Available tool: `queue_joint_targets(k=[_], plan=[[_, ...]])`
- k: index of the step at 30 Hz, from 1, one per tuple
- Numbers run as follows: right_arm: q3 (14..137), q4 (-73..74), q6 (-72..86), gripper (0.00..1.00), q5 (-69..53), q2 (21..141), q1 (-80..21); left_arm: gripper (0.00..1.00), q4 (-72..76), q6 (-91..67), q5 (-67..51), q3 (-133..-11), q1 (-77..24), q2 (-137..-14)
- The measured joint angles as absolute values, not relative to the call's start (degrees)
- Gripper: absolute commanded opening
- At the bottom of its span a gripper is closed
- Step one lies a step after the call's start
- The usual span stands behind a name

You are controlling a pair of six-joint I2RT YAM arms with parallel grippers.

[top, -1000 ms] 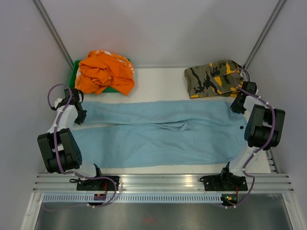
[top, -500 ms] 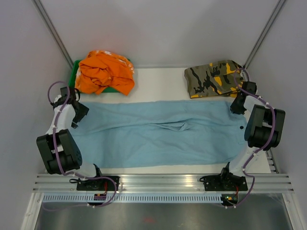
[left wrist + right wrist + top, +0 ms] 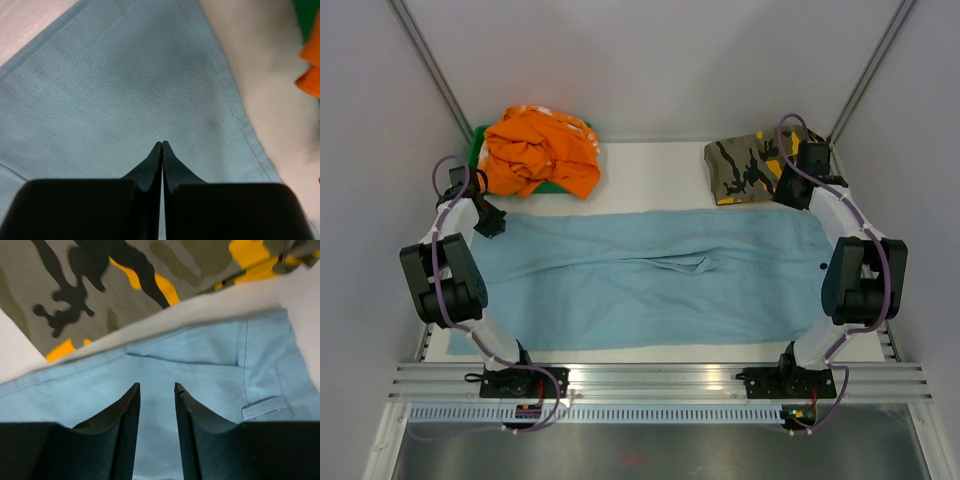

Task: Fold and stack the trousers
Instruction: Flatten the trousers out

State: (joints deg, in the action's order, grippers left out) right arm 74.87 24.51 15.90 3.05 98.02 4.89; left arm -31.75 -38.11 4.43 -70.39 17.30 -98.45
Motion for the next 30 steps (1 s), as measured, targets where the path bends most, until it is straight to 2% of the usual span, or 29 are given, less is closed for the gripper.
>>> queue_joint_targets(k=[7, 12, 27, 30], plan=[[66.4, 24.7, 17.0, 0.34, 3.0, 101.4, 5.3, 0.02, -30.7, -40.8, 2.8, -70.4, 17.3, -104.9], [65.5, 23.7, 17.5, 0.31, 3.3, 105.1, 5.3, 0.02, -28.9, -41.3, 2.5, -70.8, 17.3, -107.3], [75.3, 23.1, 17.8, 0.29, 6.5, 113.2, 5.0, 0.02, -25.8, -42.2, 0.6, -79.5, 16.9, -116.0], [75.6, 23.1, 17.8, 0.32, 6.4, 113.4, 5.0, 0.02, -24.7, -42.1, 0.0, -82.9, 16.6, -118.6]])
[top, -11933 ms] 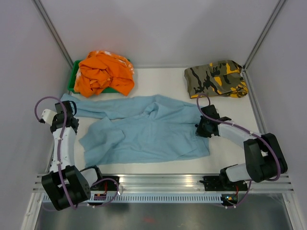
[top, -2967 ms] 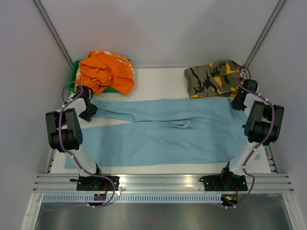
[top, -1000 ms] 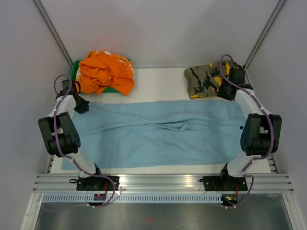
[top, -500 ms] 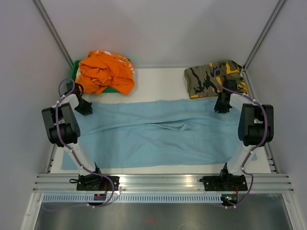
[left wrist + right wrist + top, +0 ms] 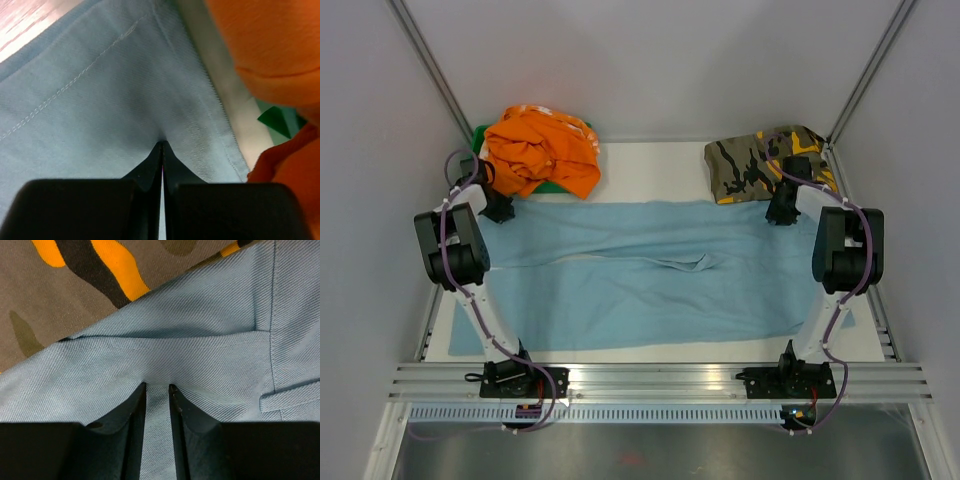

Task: Fold and stack the trousers
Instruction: Flatten the trousers out

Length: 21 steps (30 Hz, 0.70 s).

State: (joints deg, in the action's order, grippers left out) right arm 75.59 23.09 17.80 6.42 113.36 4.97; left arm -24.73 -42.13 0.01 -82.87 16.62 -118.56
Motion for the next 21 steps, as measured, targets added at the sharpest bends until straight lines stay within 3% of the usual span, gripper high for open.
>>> queue_joint_targets(k=[4, 5, 7, 8, 10, 11, 14, 21], plan=[[75.2, 22.7, 17.9, 0.48, 5.9, 112.9, 5.0, 0.02, -23.8, -41.7, -0.6, -83.6, 16.4, -119.2], [75.0, 22.6, 17.9, 0.56, 5.8, 112.6, 5.0, 0.03, -23.9, -41.2, -0.9, -83.6, 16.4, -119.2], [74.0, 22.7, 17.9, 0.64, 5.4, 111.5, 5.0, 0.11, -24.3, -39.7, -2.1, -83.5, 16.4, -118.6], [73.2, 23.1, 17.7, 0.73, 5.4, 110.3, 4.9, 0.19, -24.5, -38.9, -2.4, -83.1, 16.4, -117.9], [70.7, 24.4, 17.4, 0.84, 5.3, 106.7, 5.1, 0.5, -25.0, -36.3, -3.6, -80.2, 16.4, -113.5], [69.7, 25.1, 17.3, 0.94, 5.2, 104.6, 5.1, 0.76, -25.6, -35.2, -3.8, -78.2, 16.4, -110.3], [66.5, 26.7, 17.6, 0.98, 4.2, 94.9, 5.2, 0.98, -28.7, -33.1, -4.1, -73.3, 16.3, -96.1], [60.6, 28.1, 20.3, 0.98, 1.8, 72.6, 5.3, 0.99, -31.8, -35.0, -1.2, -62.3, 16.9, -65.3]])
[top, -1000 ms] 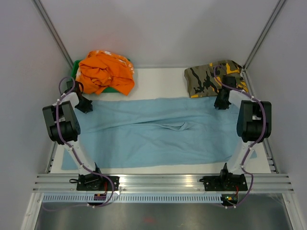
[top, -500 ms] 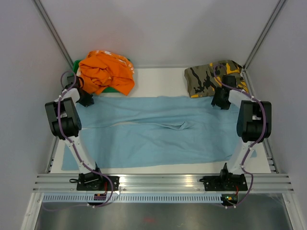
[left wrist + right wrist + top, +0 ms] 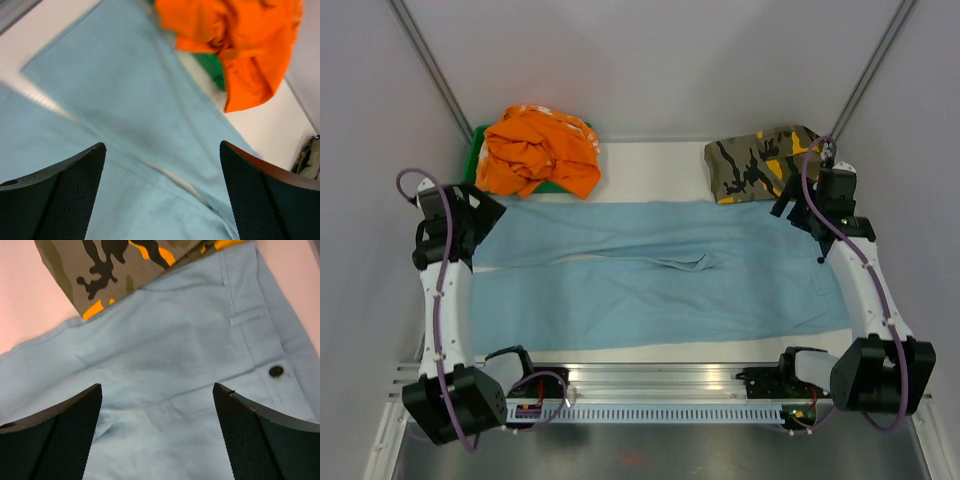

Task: Fold and stack the trousers
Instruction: Flatten the trousers out

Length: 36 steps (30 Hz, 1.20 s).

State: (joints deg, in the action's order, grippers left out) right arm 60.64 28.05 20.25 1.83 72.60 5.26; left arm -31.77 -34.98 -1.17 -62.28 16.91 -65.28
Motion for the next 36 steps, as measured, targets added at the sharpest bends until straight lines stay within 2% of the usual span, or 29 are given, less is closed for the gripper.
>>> queue_joint_targets(k=[4, 6, 7, 9, 10, 11, 12, 13, 17, 25, 31, 36], plan=[[53.7, 30.5, 24.2, 0.98, 2.9, 63.4, 5.4, 0.9, -37.0, -40.0, -0.2, -50.7, 18.0, -57.1], [48.5, 32.6, 26.5, 0.98, 3.3, 59.4, 5.5, 0.8, -39.3, -42.7, -1.2, -43.5, 18.0, -54.6], [46.1, 34.0, 27.6, 0.94, 3.4, 57.9, 5.5, 0.76, -40.2, -43.6, -2.1, -40.8, 18.0, -53.5], [41.2, 35.2, 29.5, 0.78, 3.3, 55.8, 5.5, 0.48, -42.0, -45.9, -3.9, -35.0, 18.0, -50.7], [38.7, 35.5, 30.6, 0.52, 3.3, 54.9, 5.5, 0.36, -42.5, -46.9, -4.8, -32.9, 18.0, -49.3], [36.4, 35.9, 31.4, 0.37, 3.4, 54.2, 5.5, 0.15, -43.1, -47.7, -5.3, -31.4, 18.0, -48.2], [34.4, 36.0, 32.6, 0.25, 3.5, 53.5, 5.5, 0.07, -43.2, -48.7, -6.0, -30.3, 18.0, -47.4], [33.0, 36.0, 33.9, 0.17, 3.9, 53.0, 5.5, 0.02, -43.1, -49.3, -6.4, -29.5, 18.0, -47.0], [30.1, 35.3, 38.0, 0.0, 5.3, 53.0, 5.5, 0.02, -40.5, -50.8, -9.0, -26.8, 18.0, -47.6], [28.7, 29.0, 42.0, 0.0, 6.7, 60.5, 5.5, 0.02, -37.5, -52.7, -9.0, -24.4, 18.0, -51.3], [24.6, 25.9, 44.9, 0.0, 7.2, 60.5, 5.5, 0.02, -35.1, -54.4, -7.9, -20.2, 18.1, -52.6], [23.7, 25.8, 47.1, 0.0, 7.6, 59.0, 5.5, 0.02, -35.5, -54.5, -7.6, -21.9, 18.1, -55.8]])
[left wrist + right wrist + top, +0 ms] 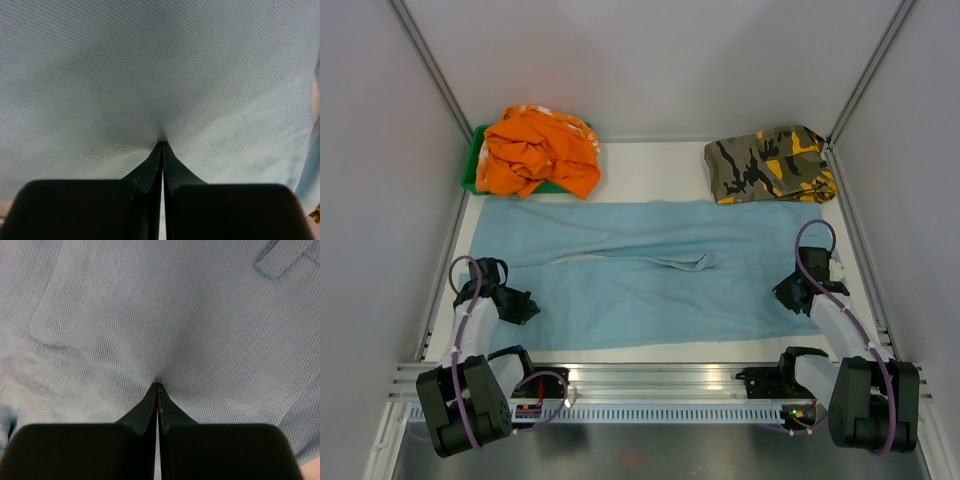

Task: Fold and stack the trousers
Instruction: Flatten the trousers out

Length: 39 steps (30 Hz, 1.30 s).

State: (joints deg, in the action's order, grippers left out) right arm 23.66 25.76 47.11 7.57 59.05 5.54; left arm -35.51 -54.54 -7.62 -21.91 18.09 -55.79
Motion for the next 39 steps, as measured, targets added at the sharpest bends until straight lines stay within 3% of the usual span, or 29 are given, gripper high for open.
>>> queue_joint_targets(k=[7, 12, 20, 24, 29, 33, 39], plan=[[23.4, 32.2, 49.6, 0.0, 8.1, 54.6, 5.5, 0.02, -46.3, -53.5, 0.0, -32.0, 17.9, -59.8], [24.1, 37.5, 49.7, 0.0, 6.1, 51.4, 5.5, 0.02, -49.5, -51.3, -1.8, -38.1, 17.9, -55.5], [39.6, 32.8, 41.8, 0.0, -1.9, 55.8, 5.5, 0.02, -40.2, -46.9, -8.6, -45.5, 14.1, -57.2], [44.4, 27.2, 37.5, 0.0, -6.9, 66.9, 3.7, 0.02, -34.2, -43.5, -10.2, -46.2, 6.6, -66.8], [46.0, 25.9, 34.1, 0.0, -7.9, 77.8, -6.9, 0.02, -33.1, -41.0, -6.6, -49.1, -9.9, -77.1], [45.8, 25.6, 33.7, 0.0, -6.6, 80.2, -14.7, 0.02, -32.7, -41.0, -2.1, -49.8, -20.0, -79.2], [39.7, 21.3, 34.1, 0.0, -4.0, 80.6, -17.8, 0.02, -29.4, -42.3, 4.9, -47.0, -26.8, -83.0]])
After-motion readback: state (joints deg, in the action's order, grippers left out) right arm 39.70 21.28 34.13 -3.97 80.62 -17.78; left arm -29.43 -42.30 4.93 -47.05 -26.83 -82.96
